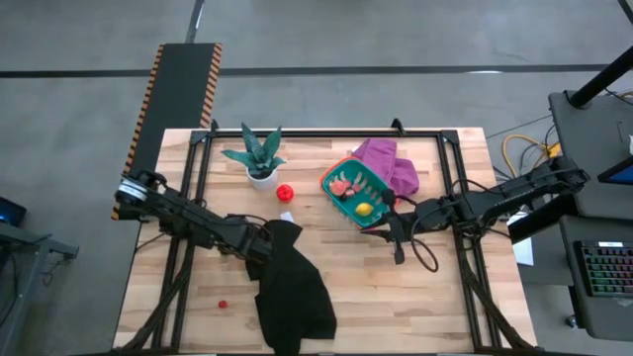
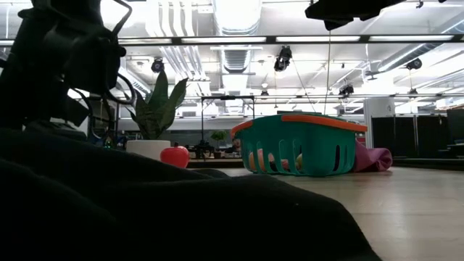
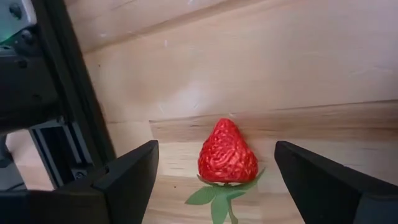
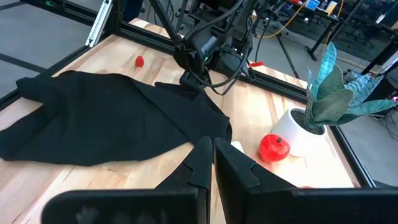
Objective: Pick and placing Produce into tupperware
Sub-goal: Put the strawberry into the green basket
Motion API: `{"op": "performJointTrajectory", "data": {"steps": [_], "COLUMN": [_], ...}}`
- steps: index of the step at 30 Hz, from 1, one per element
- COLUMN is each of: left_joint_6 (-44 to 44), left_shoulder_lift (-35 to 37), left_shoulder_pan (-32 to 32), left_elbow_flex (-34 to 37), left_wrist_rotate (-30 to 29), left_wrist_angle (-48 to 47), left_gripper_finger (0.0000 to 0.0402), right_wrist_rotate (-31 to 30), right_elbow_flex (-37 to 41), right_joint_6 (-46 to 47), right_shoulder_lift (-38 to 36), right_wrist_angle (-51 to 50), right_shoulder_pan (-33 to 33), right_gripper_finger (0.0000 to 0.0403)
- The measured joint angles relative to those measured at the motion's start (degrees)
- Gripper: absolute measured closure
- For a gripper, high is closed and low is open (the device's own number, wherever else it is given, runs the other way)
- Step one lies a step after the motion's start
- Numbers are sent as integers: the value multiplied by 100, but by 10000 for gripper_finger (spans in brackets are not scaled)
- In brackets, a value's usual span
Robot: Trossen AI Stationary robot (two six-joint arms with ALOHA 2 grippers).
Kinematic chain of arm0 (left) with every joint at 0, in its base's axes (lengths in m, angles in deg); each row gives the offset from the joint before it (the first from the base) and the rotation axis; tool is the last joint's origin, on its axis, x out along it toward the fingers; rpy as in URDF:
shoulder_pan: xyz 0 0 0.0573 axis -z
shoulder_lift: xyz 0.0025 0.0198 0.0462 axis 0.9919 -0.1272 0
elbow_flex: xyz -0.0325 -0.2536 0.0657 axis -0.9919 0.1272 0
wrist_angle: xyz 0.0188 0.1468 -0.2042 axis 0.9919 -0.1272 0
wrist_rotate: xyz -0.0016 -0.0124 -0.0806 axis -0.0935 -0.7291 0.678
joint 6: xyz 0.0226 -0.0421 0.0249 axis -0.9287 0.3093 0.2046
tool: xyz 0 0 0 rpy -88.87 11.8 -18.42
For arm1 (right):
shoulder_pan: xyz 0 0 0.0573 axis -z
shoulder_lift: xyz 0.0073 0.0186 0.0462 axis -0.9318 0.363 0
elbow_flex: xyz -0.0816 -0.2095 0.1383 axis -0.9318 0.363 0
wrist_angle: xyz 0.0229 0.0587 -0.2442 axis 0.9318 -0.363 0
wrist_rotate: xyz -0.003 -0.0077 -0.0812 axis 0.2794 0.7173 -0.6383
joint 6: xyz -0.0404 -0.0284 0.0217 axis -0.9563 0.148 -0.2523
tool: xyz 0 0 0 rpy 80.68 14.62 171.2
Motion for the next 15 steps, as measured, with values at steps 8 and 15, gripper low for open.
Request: {"op": "performJointTrajectory", "data": {"steps": [8,15], "left_joint_6": [7,-17], "left_shoulder_lift": [68,108], "left_shoulder_pan": [0,-9], "left_elbow_flex": [62,106], "left_wrist_rotate": [4,83], "left_wrist_angle": [72,115], "left_gripper_finger": [89,91], "right_wrist_rotate": [0,0], "right_elbow_flex": [10,28], "right_joint_6": [-20,-59], "right_shoulder_lift": [0,0], "right_wrist_angle": [1,2], "right_shoulder_pan": [0,0], "right_gripper_finger": [392,392]}}
